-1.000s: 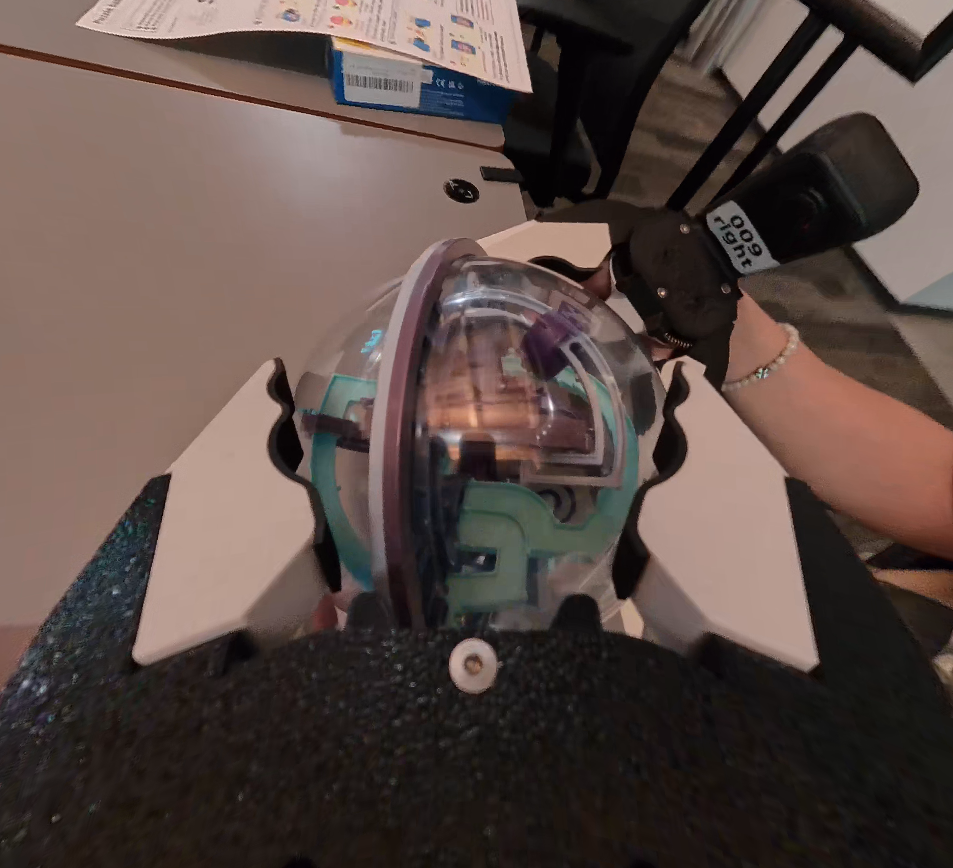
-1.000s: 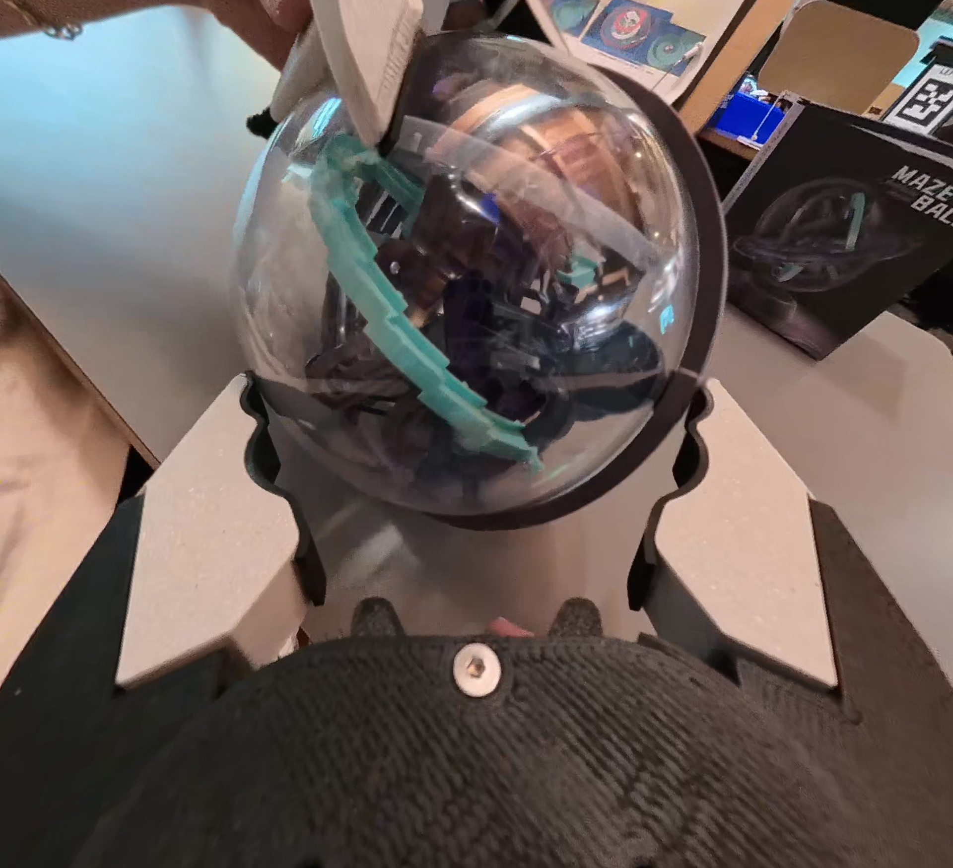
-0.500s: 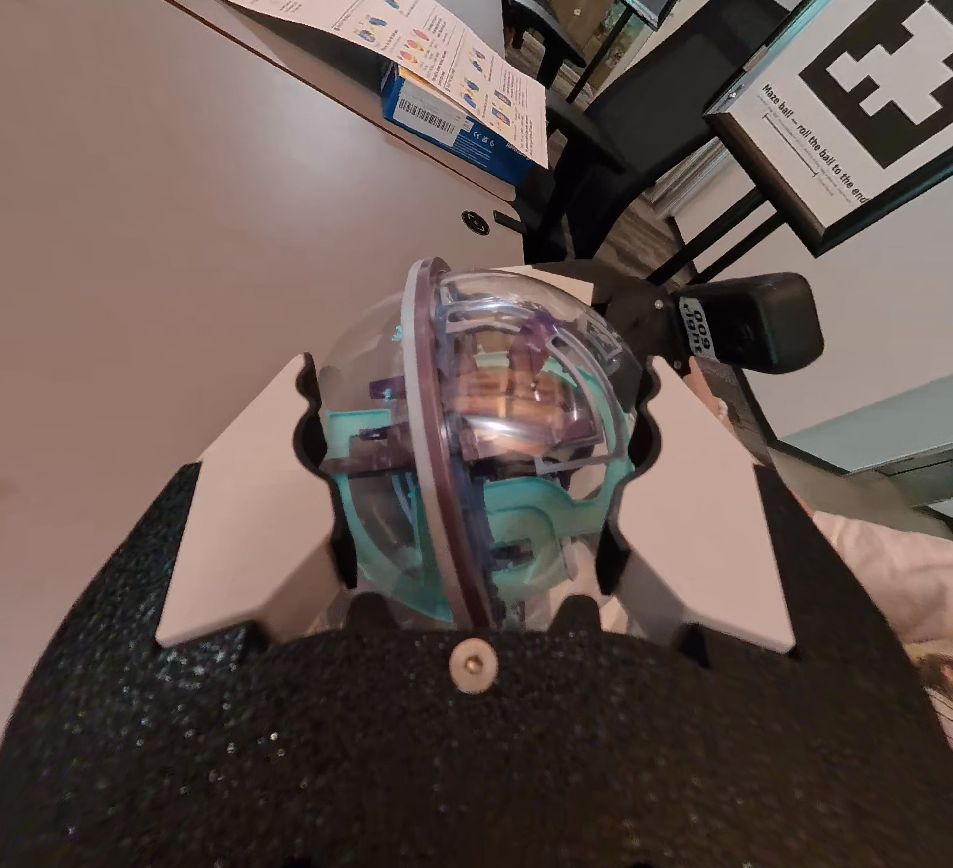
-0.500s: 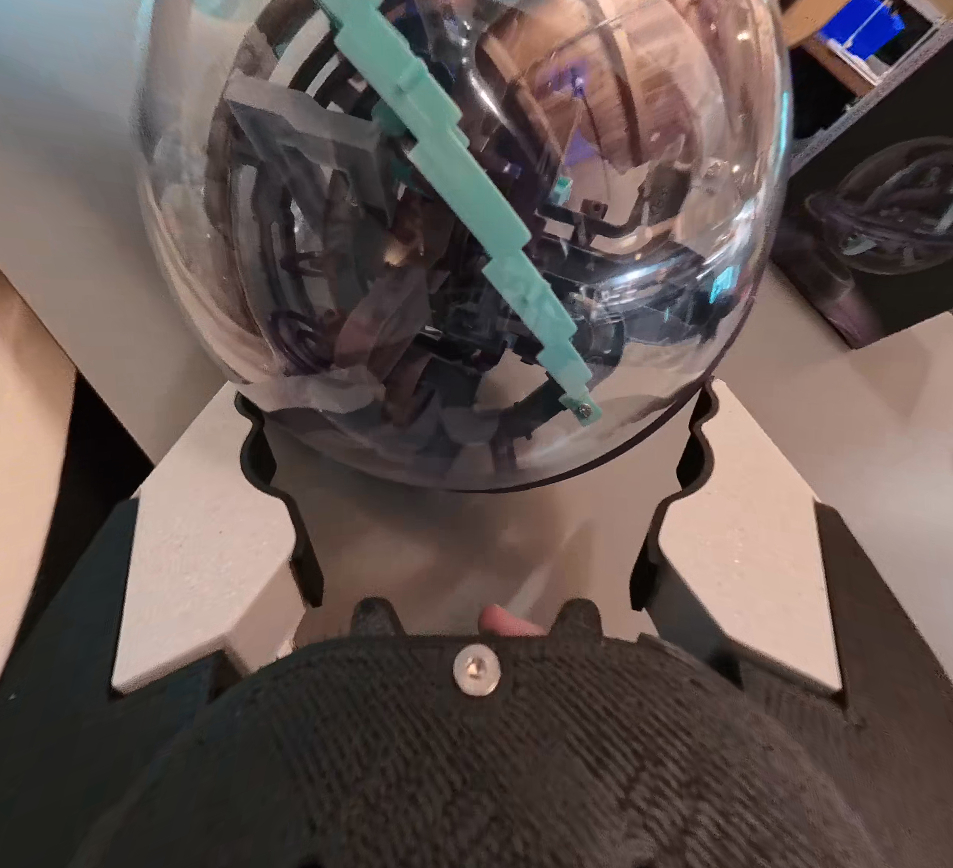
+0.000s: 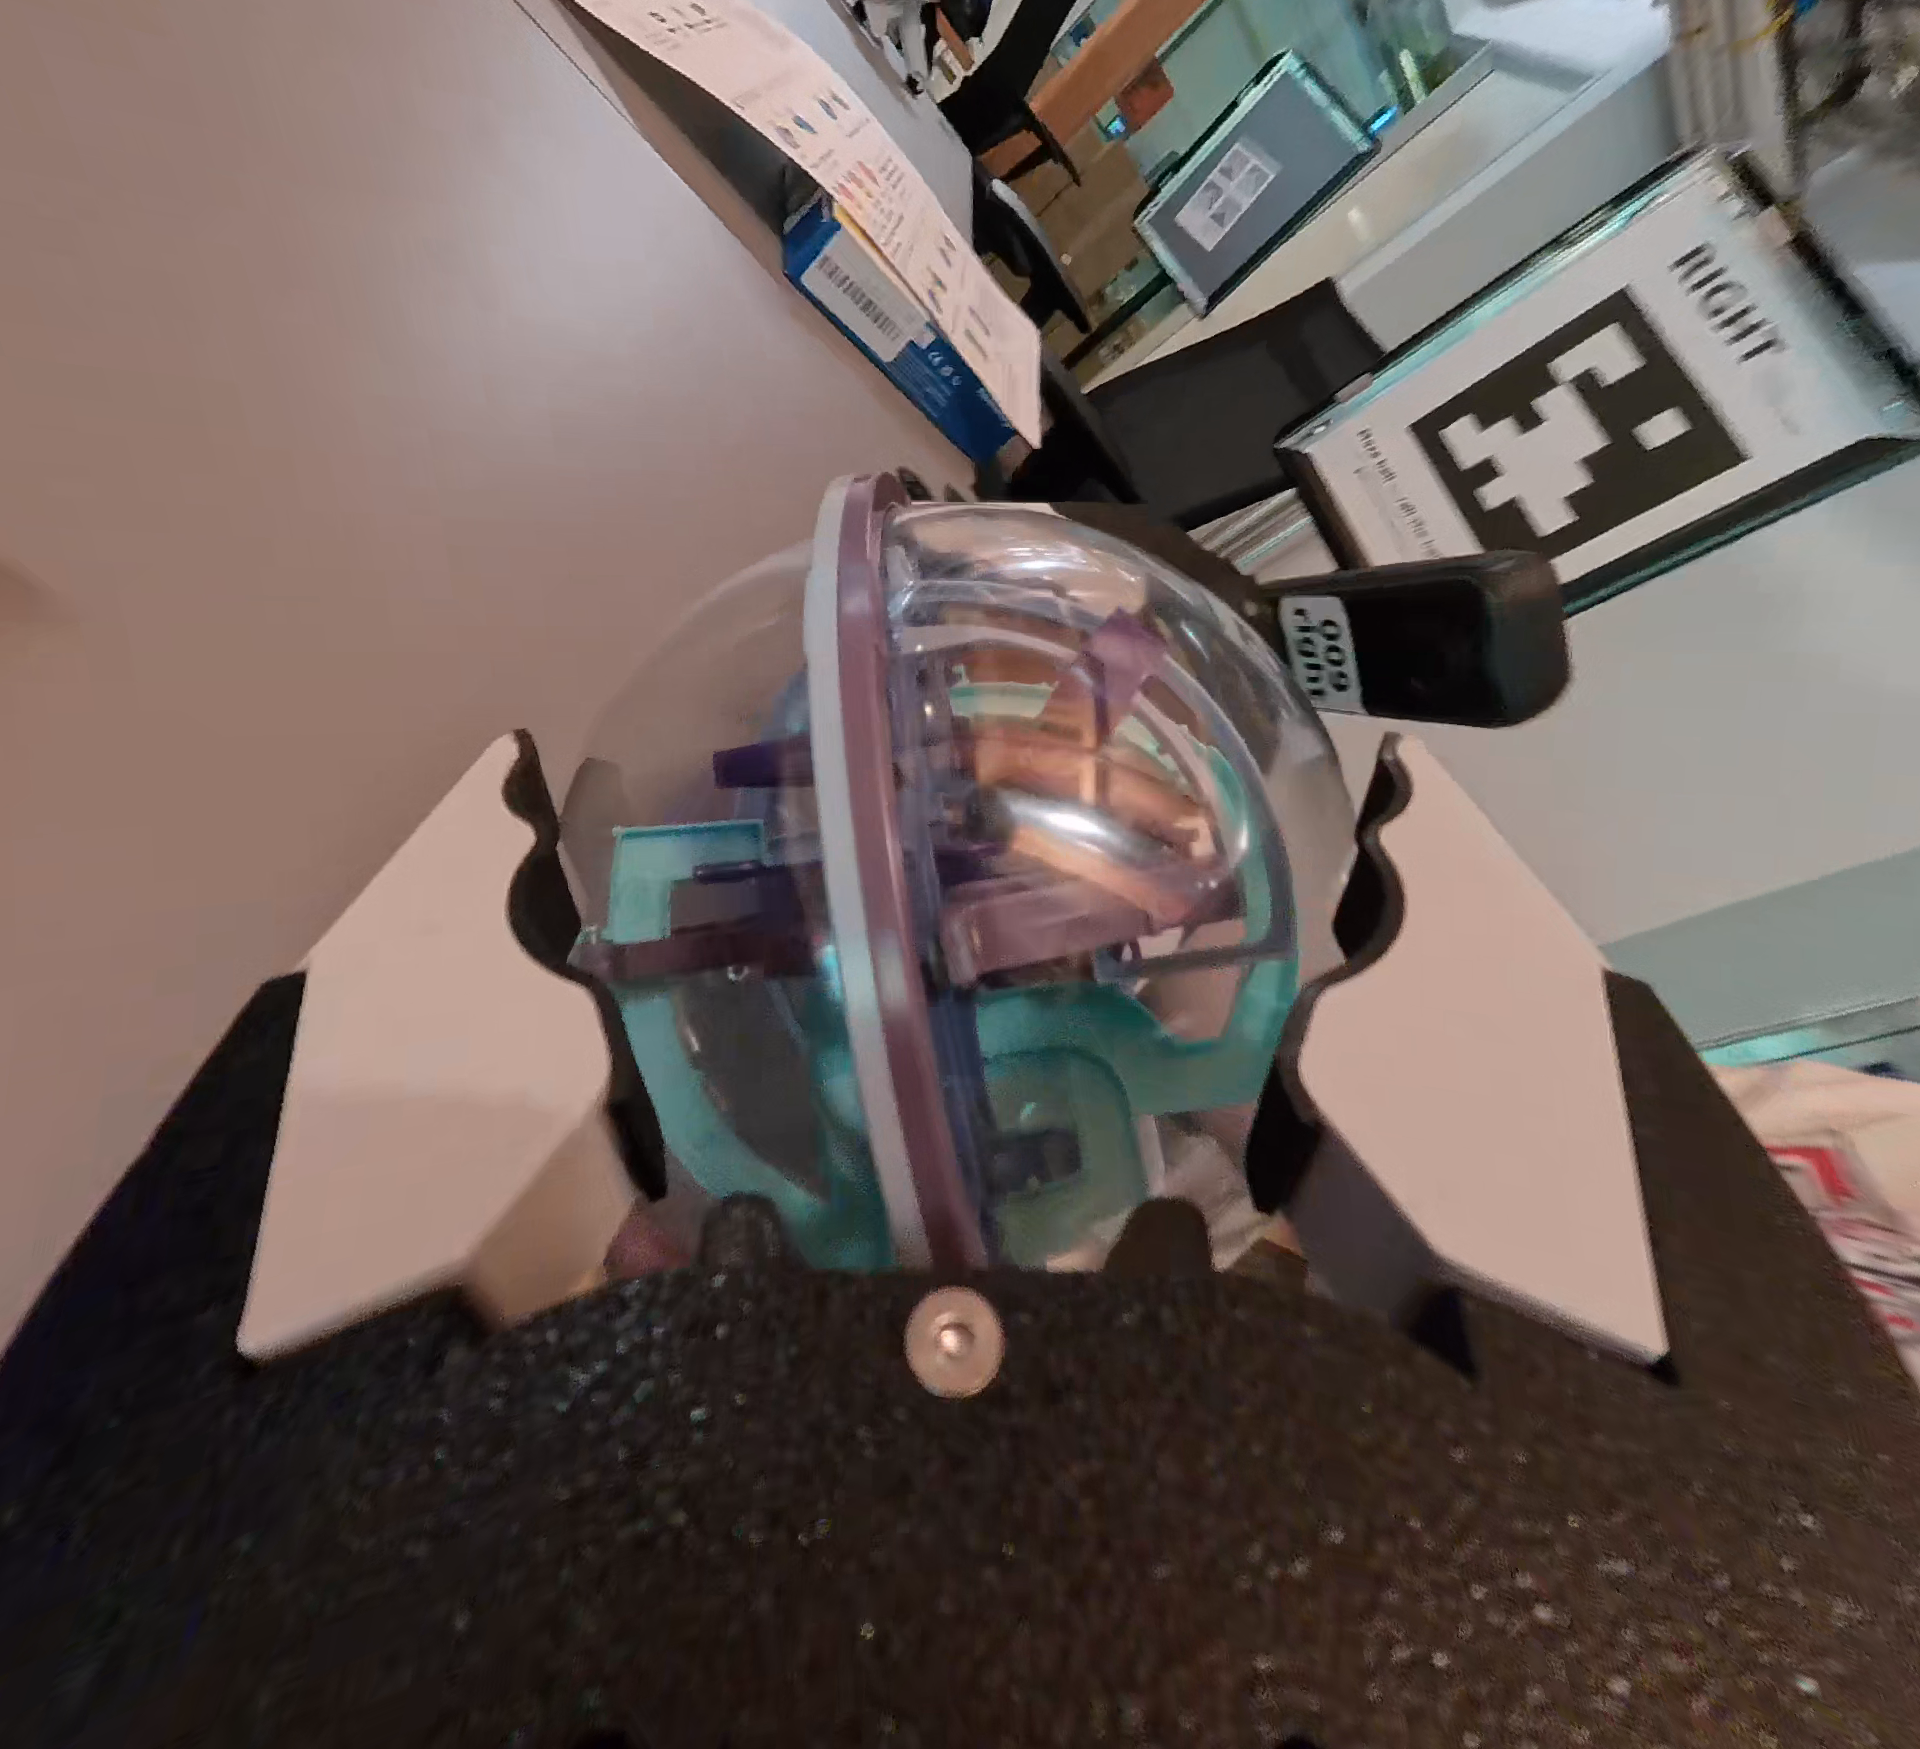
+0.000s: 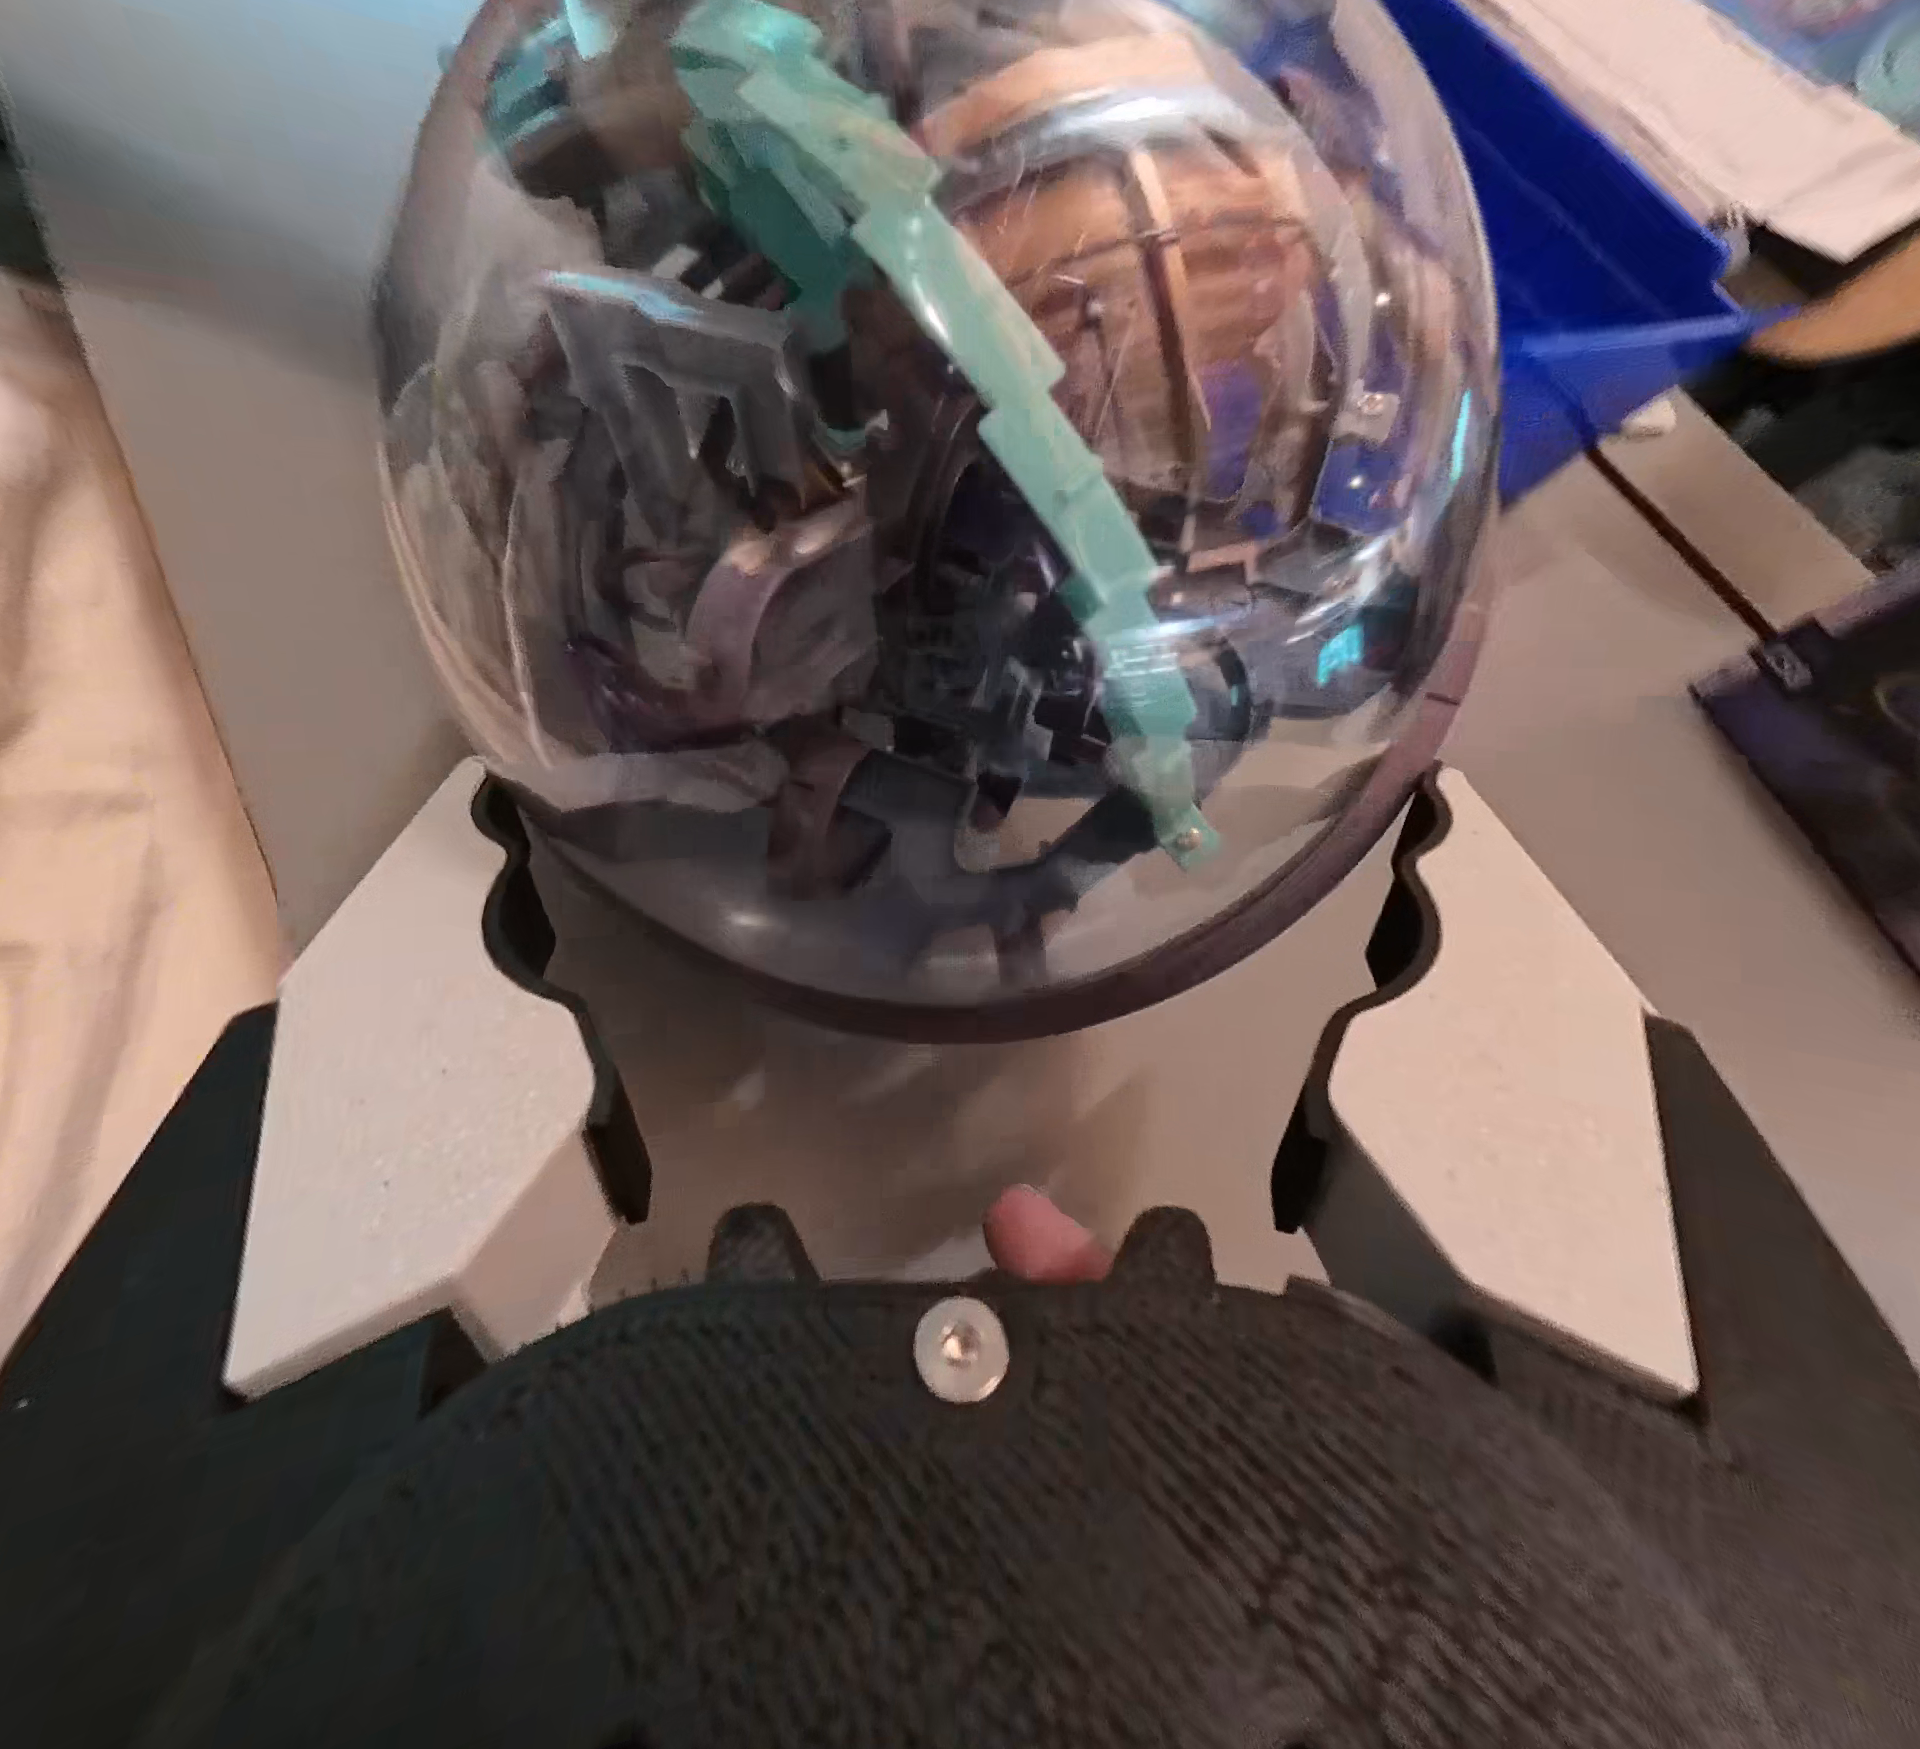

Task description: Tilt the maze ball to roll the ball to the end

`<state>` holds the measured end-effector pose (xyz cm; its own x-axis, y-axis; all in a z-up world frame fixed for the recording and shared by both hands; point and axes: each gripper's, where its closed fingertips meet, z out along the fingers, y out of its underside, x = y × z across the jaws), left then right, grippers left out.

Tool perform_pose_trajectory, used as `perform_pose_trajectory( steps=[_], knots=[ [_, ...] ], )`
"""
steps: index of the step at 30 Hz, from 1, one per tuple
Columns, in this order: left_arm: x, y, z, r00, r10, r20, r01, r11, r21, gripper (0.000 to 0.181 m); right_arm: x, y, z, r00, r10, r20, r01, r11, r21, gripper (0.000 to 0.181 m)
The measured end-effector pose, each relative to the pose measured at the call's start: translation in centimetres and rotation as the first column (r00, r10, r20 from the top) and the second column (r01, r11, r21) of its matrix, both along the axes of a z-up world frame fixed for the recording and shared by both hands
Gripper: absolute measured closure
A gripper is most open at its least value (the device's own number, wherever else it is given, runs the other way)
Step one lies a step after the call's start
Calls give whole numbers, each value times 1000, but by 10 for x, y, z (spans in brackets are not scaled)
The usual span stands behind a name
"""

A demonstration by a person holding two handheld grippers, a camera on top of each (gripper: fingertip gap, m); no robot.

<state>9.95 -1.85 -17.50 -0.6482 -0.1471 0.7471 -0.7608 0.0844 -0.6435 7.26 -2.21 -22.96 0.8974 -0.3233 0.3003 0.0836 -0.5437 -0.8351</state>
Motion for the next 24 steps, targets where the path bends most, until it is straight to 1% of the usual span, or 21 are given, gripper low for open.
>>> perform_pose_trajectory(
  steps=[4,7,10,13,15,17,19,22,23,24],
  knots=[
    [-11,32,35,998,-28,-62,22,995,-98,35,-15,35,45,992,116,49,-123,978,167,23],
    [-24,53,67,995,-71,-77,59,986,-157,35,-30,58,84,977,197,86,-215,921,326,24],
    [-36,64,93,996,-74,-41,65,982,-179,35,-42,69,112,964,239,118,-267,860,434,24],
    [-43,67,114,999,-42,-4,40,980,-196,33,-50,72,134,961,241,138,-277,801,530,24],
    [-43,67,125,1000,6,2,-6,977,-213,28,-50,73,145,968,225,112,-246,752,612,24],
    [-43,68,130,999,43,11,-40,976,-212,27,-47,75,153,974,219,56,-197,702,685,26],
    [-43,67,133,996,89,20,-82,970,-228,23,-47,76,160,975,217,38,-176,660,730,23],
    [-46,67,135,990,136,24,-126,963,-236,23,-51,75,162,971,238,24,-177,647,741,23],
    [-45,67,137,985,167,43,-152,959,-240,23,-50,73,166,970,241,20,-170,622,764,23],
    [-45,66,139,978,202,57,-181,951,-250,24,-50,69,173,968,251,13,-161,581,798,24]
  ],
)
